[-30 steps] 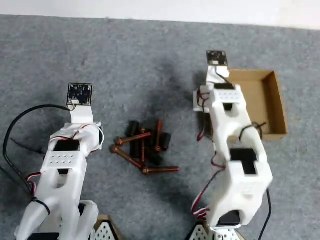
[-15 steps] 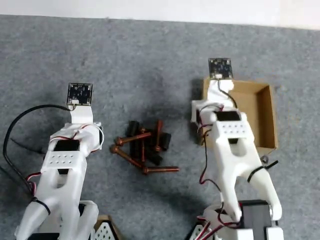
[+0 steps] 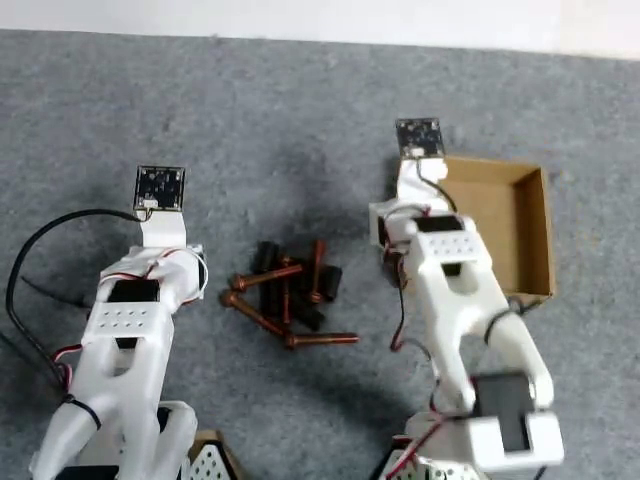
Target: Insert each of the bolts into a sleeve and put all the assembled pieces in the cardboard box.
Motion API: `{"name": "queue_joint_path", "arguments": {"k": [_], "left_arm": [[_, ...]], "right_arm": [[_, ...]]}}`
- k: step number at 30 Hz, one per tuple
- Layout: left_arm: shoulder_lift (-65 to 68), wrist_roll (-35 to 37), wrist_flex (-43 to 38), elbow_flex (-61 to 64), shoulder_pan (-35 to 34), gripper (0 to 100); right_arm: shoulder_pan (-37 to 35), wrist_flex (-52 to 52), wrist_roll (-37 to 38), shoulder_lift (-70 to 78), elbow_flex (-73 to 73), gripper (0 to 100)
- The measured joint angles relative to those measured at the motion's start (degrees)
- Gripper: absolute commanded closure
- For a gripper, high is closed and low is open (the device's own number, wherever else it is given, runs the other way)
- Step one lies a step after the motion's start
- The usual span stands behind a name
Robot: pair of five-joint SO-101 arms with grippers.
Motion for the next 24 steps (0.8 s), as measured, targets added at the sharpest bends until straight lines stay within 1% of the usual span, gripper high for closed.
{"name": "queue_joint_path", "arguments": {"k": [4,14,18,24], "left_arm": [[0.00,0.00,0.00,0.00,0.00,91],[0.00,0.00,0.00,0.00,0.00,91],[0.00,0.00,0.00,0.00,0.00,91],[0.00,0.00,0.00,0.00,0.00,91]], "right_arm": [[0.62,0.00,0.09,4.13,-3.25,87.2],[1.93,0.62,0.09,4.48,-4.13,87.2],[2.02,3.96,-0.18,-0.18,-3.87,87.2],[3.52,4.66,-0.35,-9.76,-1.05,87.2]]}}
